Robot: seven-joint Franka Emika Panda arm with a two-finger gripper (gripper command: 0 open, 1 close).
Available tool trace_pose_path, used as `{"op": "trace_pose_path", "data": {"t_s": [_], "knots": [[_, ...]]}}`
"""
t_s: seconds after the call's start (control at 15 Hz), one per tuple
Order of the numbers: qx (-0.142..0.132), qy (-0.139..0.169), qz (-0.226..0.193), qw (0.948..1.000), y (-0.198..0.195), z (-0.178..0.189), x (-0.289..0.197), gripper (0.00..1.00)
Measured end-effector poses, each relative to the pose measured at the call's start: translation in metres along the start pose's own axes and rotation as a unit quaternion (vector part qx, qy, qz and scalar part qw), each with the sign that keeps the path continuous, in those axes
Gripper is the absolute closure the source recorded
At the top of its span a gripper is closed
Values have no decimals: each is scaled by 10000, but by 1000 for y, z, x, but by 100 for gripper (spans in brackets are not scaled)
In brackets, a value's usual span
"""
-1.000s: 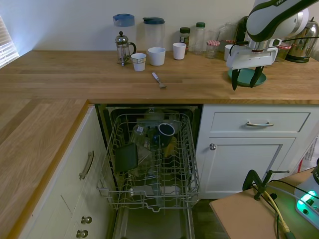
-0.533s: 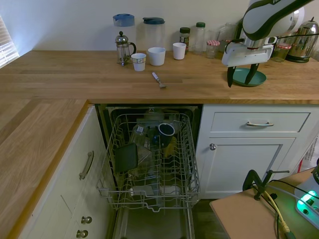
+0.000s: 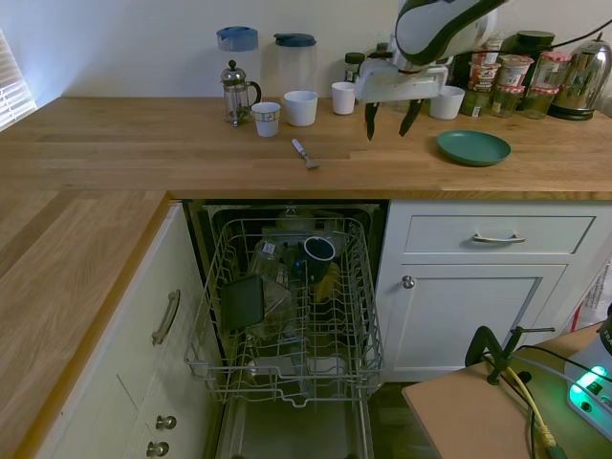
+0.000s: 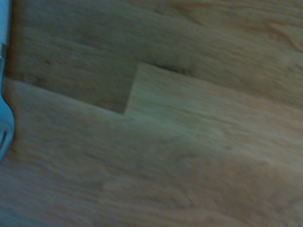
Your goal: Put the fork in the dishwasher
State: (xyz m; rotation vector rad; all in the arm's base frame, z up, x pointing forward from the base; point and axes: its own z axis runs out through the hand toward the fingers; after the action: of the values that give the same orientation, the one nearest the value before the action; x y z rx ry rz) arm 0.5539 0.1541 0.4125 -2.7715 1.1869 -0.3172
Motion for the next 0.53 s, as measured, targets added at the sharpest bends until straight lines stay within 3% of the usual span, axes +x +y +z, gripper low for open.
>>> {"op": "trace_pose_path", "data": {"t_s": [0.53], "knots": [[310, -23, 36, 9995, -126, 44, -21, 0]]}}
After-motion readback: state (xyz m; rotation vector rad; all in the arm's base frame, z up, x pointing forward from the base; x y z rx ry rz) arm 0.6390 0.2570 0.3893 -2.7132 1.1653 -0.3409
